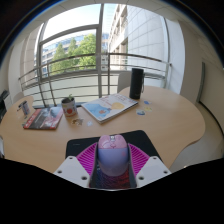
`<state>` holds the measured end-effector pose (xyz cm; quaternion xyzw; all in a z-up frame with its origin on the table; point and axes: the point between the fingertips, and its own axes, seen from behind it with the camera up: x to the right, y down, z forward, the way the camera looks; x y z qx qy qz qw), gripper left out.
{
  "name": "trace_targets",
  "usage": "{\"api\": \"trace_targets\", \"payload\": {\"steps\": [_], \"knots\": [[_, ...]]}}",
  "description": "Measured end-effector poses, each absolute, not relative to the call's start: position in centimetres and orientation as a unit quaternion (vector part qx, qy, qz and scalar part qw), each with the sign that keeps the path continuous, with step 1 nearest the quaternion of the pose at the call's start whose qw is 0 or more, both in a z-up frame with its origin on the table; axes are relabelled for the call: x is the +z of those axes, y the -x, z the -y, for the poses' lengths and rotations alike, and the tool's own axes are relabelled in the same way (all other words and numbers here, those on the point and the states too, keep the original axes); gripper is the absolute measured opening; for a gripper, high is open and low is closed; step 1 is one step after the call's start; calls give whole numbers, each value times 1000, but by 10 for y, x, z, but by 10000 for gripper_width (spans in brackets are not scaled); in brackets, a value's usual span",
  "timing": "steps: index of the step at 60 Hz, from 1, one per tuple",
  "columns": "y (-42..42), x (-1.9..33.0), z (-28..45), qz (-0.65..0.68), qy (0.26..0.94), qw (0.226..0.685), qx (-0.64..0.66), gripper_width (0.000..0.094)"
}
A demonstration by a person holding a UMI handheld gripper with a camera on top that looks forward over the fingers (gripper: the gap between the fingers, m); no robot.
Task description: Arrange mouse
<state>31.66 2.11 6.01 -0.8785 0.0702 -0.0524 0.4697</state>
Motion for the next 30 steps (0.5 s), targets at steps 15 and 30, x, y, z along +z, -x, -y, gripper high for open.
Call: {"api": "trace_targets", "payload": {"steps": [15, 30], "knots": [[-328, -6, -5, -63, 905, 420, -23, 600], [-325, 54, 28, -53, 896, 439, -47, 849]]}}
